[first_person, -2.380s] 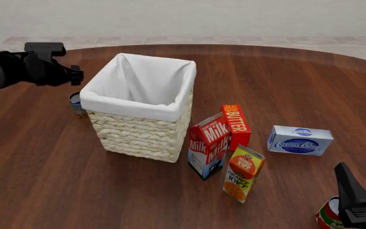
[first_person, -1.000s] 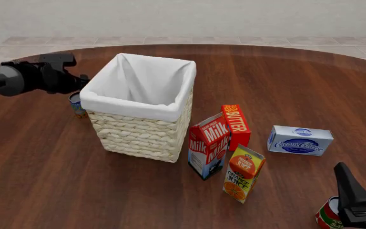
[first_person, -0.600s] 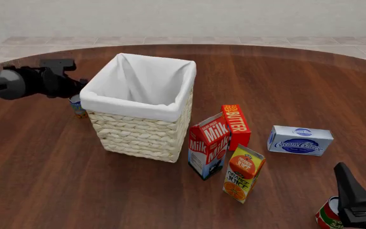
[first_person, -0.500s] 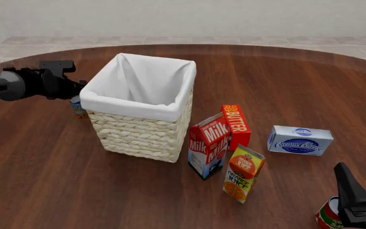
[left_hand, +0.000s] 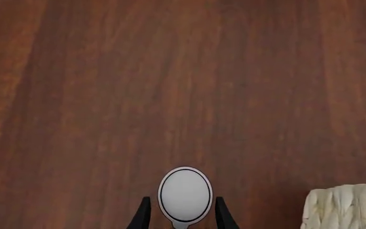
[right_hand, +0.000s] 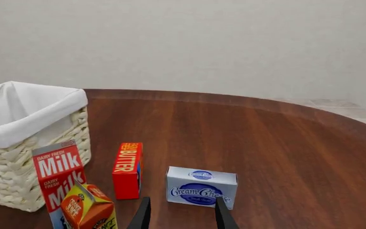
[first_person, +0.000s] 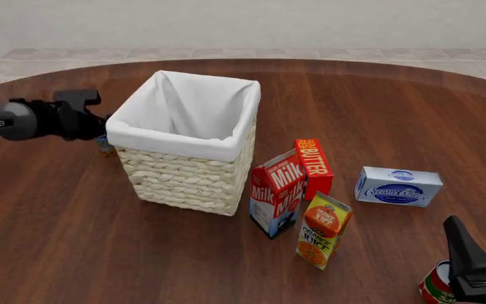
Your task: Pick up the alphabet soup and the tomato sauce, and put them in the basket.
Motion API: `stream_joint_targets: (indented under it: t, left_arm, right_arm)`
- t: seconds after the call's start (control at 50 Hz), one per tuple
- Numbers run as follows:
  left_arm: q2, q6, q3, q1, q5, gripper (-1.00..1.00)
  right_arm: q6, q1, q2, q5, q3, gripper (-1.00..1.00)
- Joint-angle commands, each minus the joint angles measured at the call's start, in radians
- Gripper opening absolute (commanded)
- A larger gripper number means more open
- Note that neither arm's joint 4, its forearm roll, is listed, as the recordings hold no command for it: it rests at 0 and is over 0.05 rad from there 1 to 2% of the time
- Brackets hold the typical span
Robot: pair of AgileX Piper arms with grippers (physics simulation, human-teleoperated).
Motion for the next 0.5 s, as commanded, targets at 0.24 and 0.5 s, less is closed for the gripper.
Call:
stream_joint_targets:
  t: [0.24, 0.5]
  left_arm:
    - [0.070, -0.009, 0.006, 0.001, -0.022, 1.00]
    - [0.096, -0.012, 0.007, 0.004, -0.033, 1.00]
  right_arm:
    - [0.001, -0.003, 0.002, -0.002, 0.000, 1.00]
    - [0.003, -0.004, 0.004, -0.004, 0.000, 1.00]
